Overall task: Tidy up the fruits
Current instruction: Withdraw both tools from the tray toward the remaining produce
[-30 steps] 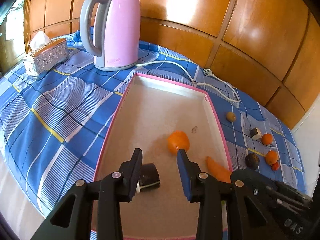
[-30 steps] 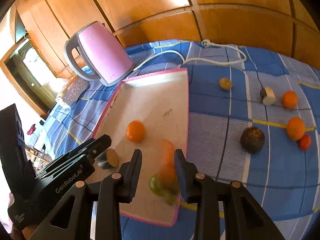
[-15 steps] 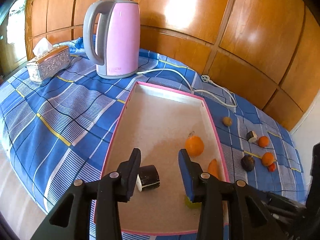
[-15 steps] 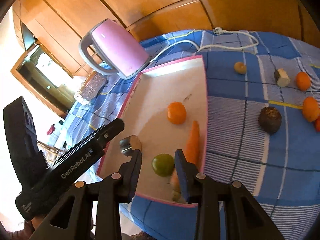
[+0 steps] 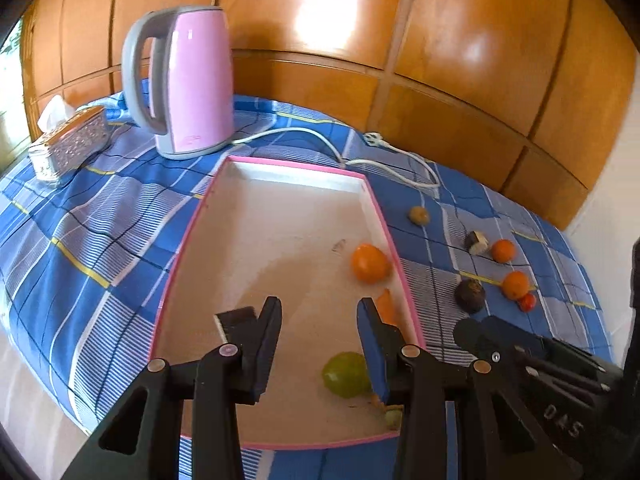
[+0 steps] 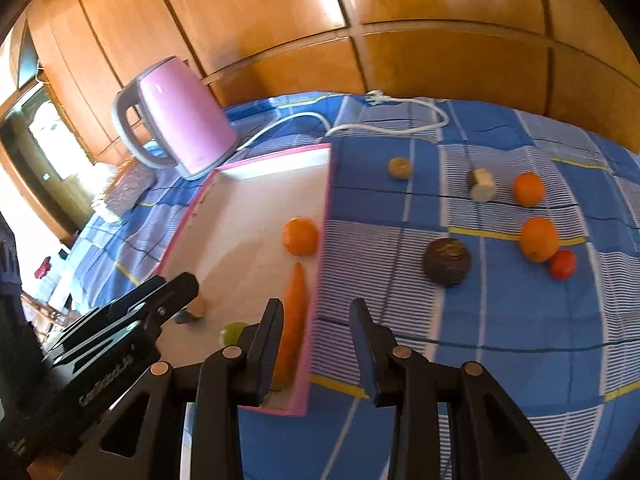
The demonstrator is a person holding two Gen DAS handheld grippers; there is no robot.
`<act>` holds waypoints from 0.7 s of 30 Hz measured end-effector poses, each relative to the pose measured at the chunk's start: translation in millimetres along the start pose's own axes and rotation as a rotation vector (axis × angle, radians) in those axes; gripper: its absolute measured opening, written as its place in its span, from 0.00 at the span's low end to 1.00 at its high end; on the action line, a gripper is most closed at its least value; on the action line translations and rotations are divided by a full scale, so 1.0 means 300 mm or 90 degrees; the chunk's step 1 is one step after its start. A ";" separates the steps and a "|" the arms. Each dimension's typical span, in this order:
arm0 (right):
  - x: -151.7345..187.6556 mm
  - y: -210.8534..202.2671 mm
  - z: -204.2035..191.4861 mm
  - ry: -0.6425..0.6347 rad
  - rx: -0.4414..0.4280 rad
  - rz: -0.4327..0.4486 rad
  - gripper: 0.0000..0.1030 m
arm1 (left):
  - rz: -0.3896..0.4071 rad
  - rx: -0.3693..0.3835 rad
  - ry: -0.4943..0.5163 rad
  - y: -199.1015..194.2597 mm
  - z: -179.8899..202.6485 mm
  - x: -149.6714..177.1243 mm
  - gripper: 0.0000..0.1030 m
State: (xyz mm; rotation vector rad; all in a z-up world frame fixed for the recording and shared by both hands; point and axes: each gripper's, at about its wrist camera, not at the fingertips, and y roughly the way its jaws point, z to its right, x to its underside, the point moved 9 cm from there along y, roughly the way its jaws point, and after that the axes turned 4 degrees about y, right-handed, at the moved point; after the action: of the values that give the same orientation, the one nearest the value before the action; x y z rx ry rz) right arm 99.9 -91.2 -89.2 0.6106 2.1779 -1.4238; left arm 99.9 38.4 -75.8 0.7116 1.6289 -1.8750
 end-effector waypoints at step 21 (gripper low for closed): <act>0.022 -0.086 0.321 0.092 0.104 0.032 0.35 | -0.022 0.074 0.104 0.042 0.286 0.027 0.39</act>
State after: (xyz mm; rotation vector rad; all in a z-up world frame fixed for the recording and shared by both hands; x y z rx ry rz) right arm 92.6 -189.0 -108.8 0.8443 2.1519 -1.5861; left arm 100.1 -48.7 -79.6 0.9129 1.6507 -1.9938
